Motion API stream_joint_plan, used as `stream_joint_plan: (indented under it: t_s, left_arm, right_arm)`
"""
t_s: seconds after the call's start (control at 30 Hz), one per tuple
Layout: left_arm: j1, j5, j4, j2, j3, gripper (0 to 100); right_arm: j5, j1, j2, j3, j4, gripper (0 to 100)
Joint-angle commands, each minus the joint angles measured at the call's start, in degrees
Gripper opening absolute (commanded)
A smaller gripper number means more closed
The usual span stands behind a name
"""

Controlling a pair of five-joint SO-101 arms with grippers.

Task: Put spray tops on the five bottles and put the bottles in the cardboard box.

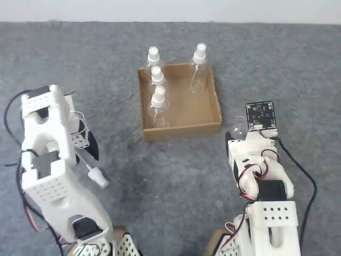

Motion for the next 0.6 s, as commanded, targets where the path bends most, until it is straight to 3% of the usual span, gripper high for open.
stream_joint_plan:
  t_s: [0.0, 0.17, 0.57]
  left_arm:
    - [-0.9, -3.4, 2.4, -10.0, -2.2, 19]
    - [-1.3, -10.4, 2.4, -13.7, -1.5, 19]
    - [-4.1, -48.4, 2.2, -14.0, -1.5, 19]
  right_arm:
    - [-0.1, 0.2, -1.5, -1.0, -1.6, 0.9]
    - [-0.1, 0.2, -1.5, -1.0, -1.6, 0.9]
    - [-0.1, 0.2, -1.5, -1.0, -1.6, 0.9]
